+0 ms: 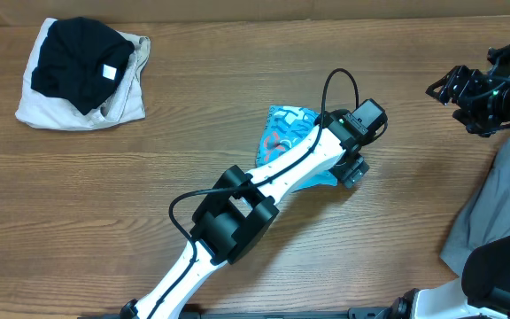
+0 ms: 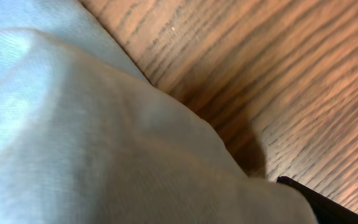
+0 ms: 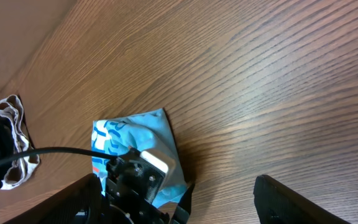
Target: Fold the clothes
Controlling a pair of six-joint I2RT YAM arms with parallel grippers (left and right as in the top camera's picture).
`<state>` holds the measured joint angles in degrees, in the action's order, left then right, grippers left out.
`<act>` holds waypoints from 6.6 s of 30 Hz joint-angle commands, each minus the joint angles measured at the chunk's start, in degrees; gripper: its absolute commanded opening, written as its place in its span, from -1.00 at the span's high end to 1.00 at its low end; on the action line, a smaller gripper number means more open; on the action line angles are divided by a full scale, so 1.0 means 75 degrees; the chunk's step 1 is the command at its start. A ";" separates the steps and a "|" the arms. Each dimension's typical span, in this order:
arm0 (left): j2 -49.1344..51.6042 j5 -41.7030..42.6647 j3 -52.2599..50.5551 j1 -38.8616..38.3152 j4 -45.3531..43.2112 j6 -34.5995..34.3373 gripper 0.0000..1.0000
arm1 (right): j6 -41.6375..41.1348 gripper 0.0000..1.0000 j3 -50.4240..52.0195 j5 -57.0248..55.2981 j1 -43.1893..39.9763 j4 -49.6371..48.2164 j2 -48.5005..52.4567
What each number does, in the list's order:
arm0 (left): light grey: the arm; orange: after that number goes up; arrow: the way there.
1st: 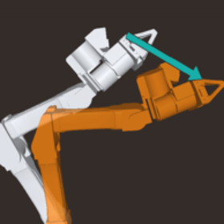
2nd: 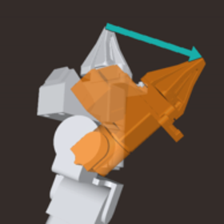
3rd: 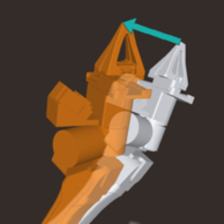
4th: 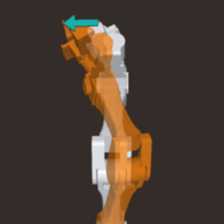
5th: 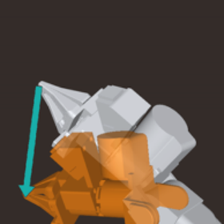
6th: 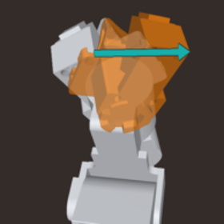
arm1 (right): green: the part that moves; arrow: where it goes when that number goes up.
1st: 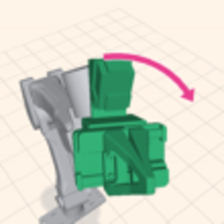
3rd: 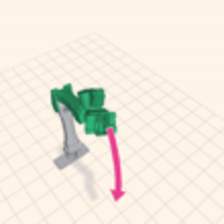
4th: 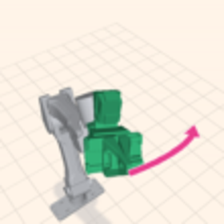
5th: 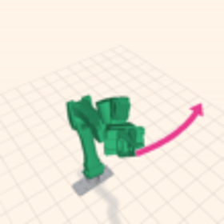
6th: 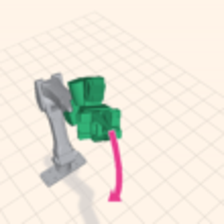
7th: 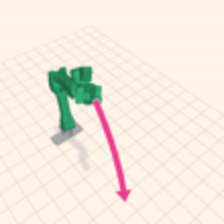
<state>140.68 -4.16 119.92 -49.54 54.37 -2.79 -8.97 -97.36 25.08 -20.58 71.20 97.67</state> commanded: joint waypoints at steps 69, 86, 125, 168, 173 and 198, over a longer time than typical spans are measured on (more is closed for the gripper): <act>-0.1154 -0.0903 0.4721 0.8886 0.0189 0.3302 0.92 | 0.0061 -0.71 0.0017 -0.0280 0.0087 0.0586 -0.0003; -0.0801 -0.0417 0.1577 0.7863 -0.1265 0.4313 0.92 | 0.0058 -0.71 0.0035 -0.0280 0.0087 0.0705 0.0009; 0.0685 0.1384 0.3923 0.8571 0.1376 0.0804 -1.00 | 0.0061 -0.72 0.0035 -0.0423 0.0087 0.0577 0.0009; -0.2008 0.1075 0.4782 0.8588 0.2151 0.1288 -1.00 | 0.0656 -1.00 -0.4535 -0.0131 0.0087 0.3448 -0.1664; -0.2008 0.1075 0.4782 0.8588 0.2151 0.1285 -1.00 | 0.0568 -1.00 -0.4535 0.1099 0.0087 0.3445 -0.2669; -0.2008 0.1075 0.4782 0.8582 0.2151 0.1285 -1.00 | 0.0600 -1.00 -0.2229 -0.0705 0.1075 0.1912 -0.5383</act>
<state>125.54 4.03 155.94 15.09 70.70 6.15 -4.71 -120.07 25.78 -15.35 88.07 62.37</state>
